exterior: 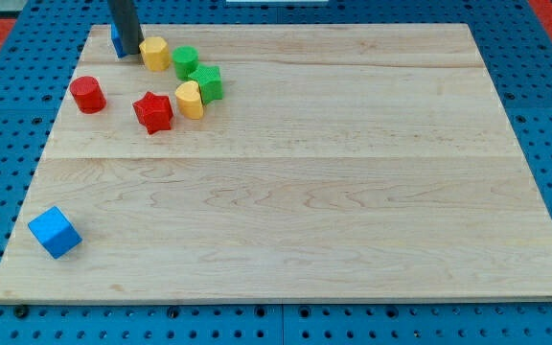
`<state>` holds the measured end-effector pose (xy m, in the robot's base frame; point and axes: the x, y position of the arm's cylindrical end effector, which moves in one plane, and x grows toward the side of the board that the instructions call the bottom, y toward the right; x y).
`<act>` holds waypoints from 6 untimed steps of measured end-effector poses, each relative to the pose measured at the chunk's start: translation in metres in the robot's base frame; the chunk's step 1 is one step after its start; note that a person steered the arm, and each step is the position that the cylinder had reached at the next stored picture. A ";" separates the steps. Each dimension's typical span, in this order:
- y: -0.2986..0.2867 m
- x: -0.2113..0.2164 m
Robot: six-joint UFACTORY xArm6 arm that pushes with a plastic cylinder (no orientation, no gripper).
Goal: Move the yellow heart left to the green star
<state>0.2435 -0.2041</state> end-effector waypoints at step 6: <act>0.021 0.087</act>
